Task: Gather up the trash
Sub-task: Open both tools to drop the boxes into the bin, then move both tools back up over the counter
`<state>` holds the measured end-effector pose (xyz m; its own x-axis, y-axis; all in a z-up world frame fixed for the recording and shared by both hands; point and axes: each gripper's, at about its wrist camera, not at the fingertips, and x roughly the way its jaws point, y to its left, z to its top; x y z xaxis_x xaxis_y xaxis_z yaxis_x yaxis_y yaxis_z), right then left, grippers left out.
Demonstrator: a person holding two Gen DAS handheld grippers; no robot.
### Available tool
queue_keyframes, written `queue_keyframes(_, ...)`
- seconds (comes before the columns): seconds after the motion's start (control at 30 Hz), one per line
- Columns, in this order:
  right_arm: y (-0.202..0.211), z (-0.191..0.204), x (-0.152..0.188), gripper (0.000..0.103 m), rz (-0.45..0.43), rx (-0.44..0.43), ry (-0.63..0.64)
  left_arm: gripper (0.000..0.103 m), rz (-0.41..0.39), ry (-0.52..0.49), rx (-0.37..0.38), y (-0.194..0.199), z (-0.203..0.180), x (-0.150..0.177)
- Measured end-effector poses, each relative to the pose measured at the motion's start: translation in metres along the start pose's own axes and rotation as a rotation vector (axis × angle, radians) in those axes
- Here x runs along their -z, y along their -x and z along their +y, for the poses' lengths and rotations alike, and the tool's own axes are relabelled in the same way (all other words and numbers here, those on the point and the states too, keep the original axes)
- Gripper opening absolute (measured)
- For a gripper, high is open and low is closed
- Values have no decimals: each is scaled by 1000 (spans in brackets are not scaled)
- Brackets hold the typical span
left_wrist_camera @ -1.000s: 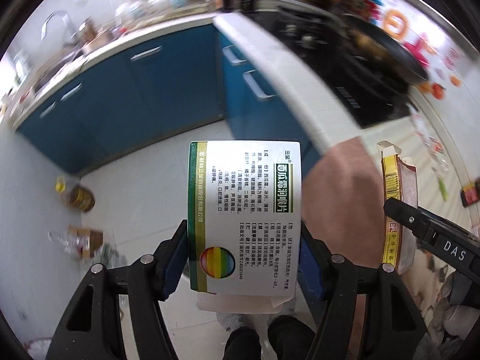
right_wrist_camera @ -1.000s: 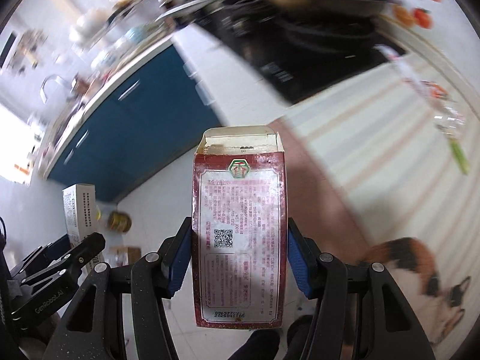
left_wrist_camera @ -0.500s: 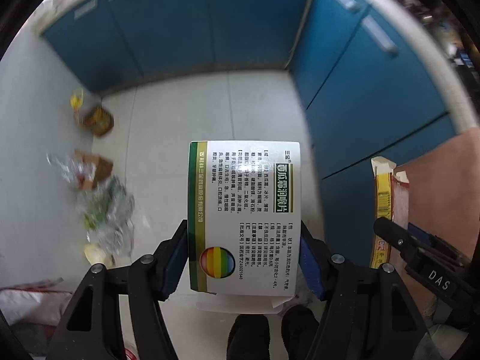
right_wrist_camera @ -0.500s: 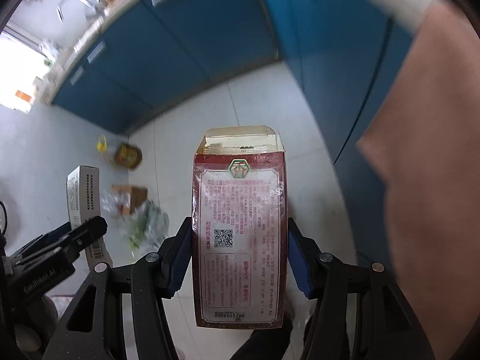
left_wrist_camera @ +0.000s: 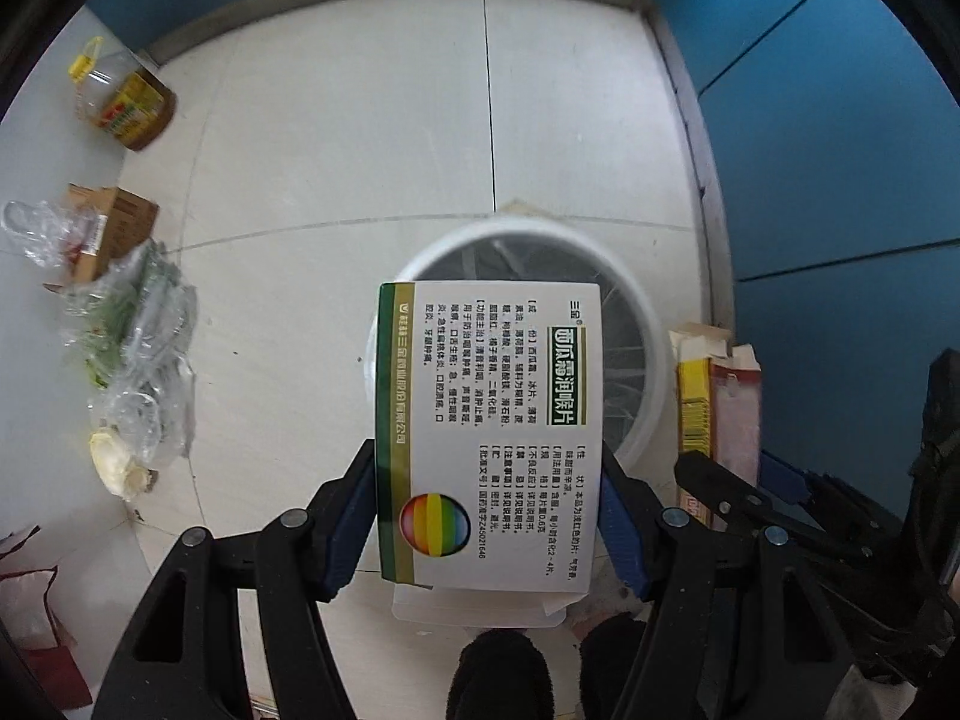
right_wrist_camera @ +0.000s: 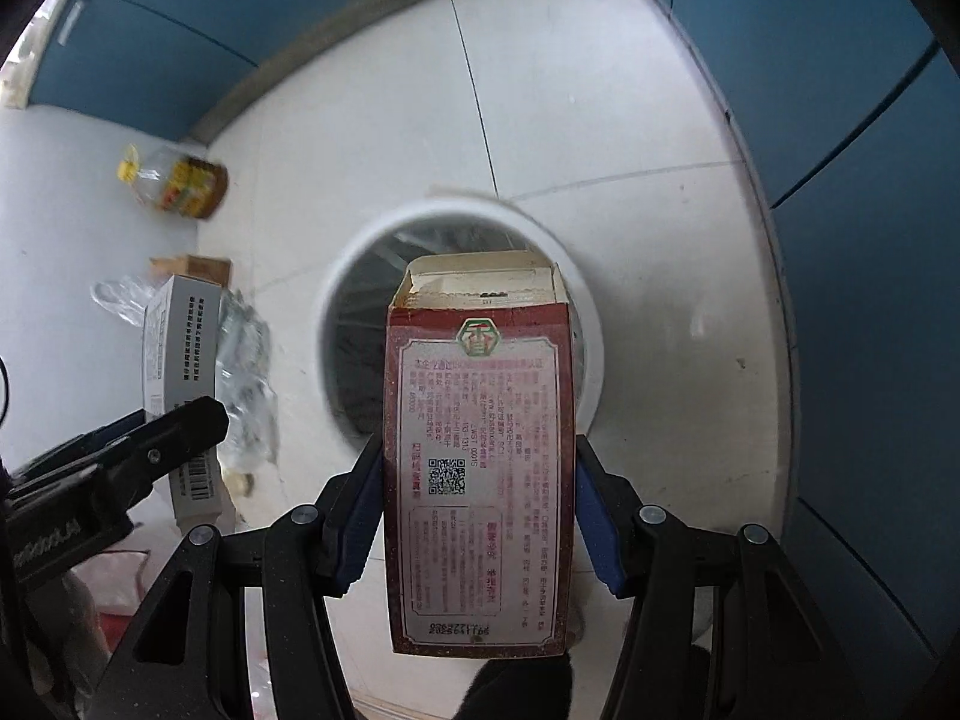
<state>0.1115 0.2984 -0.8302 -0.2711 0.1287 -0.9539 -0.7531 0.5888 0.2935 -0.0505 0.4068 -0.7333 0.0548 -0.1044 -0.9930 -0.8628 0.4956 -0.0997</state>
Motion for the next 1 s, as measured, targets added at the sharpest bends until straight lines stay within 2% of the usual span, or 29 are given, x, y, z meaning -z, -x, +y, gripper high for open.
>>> queue_keyframes(0.17, -36, 2, -7, 60, 43, 0, 31, 65, 27, 11, 24, -15, -1, 1)
queue_keyframes(0.27, -39, 4, -12, 65, 81, -22, 51, 67, -1, 42, 10, -4, 7, 2)
queue_keyframes(0.3, -37, 7, -13, 69, 84, -20, 57, 73, -20, 42, -13, -2, 8, 1)
queue_keyframes(0.33, -35, 10, -15, 87, 85, -15, 65, 79, -41, 46, -33, 4, 12, 2)
queue_keyframes(0.37, -29, 15, -15, 100, 81, 0, 77, 94, -59, 51, -46, 10, 16, 4)
queue_keyframes(0.4, -24, 18, -15, 101, 76, 9, 85, 103, -76, 61, -54, 18, 23, 5)
queue_keyframes(0.5, -3, 28, -15, 101, 67, 29, 101, 103, -96, 85, -70, 41, 36, 10)
queue_keyframes(0.63, 40, 46, -10, 101, 23, 113, 151, 103, -131, 101, -94, 85, 42, 20)
queue_keyframes(0.8, 118, 69, 8, 103, -37, 226, 192, 103, -151, 87, -145, 154, 35, 39)
queue_keyframes(1.0, 237, 102, 36, 103, -109, 248, 224, 103, -187, 45, -192, 247, 19, 70)
